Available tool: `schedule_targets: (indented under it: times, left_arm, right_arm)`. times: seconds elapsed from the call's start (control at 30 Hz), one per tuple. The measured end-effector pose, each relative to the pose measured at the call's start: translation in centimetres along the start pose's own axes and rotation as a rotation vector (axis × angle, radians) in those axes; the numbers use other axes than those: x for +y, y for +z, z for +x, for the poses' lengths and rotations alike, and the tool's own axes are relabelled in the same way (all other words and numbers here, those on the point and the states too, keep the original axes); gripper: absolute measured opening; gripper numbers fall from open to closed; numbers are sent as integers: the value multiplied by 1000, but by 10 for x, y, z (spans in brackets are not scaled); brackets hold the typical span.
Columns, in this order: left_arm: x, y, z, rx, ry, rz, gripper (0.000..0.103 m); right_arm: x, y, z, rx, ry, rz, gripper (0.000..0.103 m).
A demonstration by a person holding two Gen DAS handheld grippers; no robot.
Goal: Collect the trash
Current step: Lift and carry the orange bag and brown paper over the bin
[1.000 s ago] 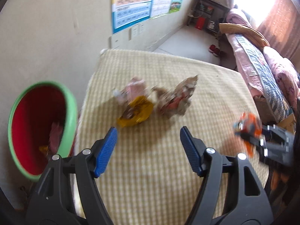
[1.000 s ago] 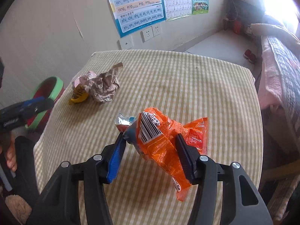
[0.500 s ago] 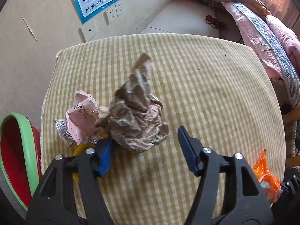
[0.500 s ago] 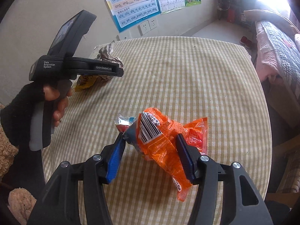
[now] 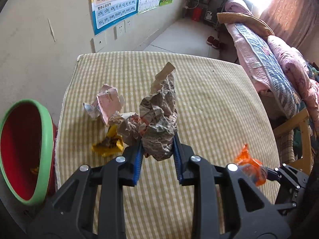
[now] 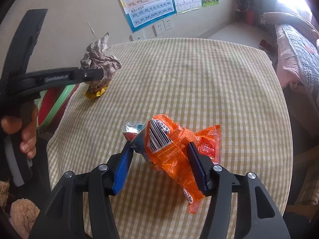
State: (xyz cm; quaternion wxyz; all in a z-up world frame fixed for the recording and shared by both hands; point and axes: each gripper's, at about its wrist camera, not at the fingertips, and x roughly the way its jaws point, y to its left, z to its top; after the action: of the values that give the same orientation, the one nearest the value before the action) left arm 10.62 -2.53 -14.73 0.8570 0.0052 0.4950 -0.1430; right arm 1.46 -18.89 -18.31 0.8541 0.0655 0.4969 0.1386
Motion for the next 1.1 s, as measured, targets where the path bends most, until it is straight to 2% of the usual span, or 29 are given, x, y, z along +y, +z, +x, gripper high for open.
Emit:
schedule_targets:
  times: [0.13, 0.27, 0.33, 0.4, 0.43, 0.6, 0.67, 0.77, 0.93, 1.1]
  left_arm:
    - [-1, -38, -6, 47, 7, -15, 27]
    - [17, -64, 8, 118, 15, -87, 31]
    - [26, -66, 12, 127, 10, -124, 41]
    - [29, -67, 13, 117, 19, -138, 55]
    - [30, -66, 15, 118, 17, -144, 55]
    - [32, -72, 25, 156, 17, -163, 55]
    - [34, -74, 24, 159, 19, -172, 42]
    - [33, -72, 11, 123, 12, -177, 39]
    - [30, -61, -28, 19, 3, -175, 38]
    - [29, -49, -68, -90, 45, -147, 38]
  right_arm:
    - [8, -1, -2, 2, 2, -18, 54]
    - [13, -3, 0, 14, -1, -26, 54]
    - [18, -4, 0, 17, 0, -34, 54]
    - [21, -5, 0, 18, 1, -42, 55]
    - [23, -6, -1, 18, 0, -46, 55]
    - [25, -6, -1, 18, -6, -56, 55]
    - [26, -5, -2, 14, -8, -58, 55]
    - [28, -4, -5, 5, -6, -60, 55]
    - [32, 2, -16, -21, 25, -41, 55]
    - [38, 14, -29, -56, 57, -19, 55]
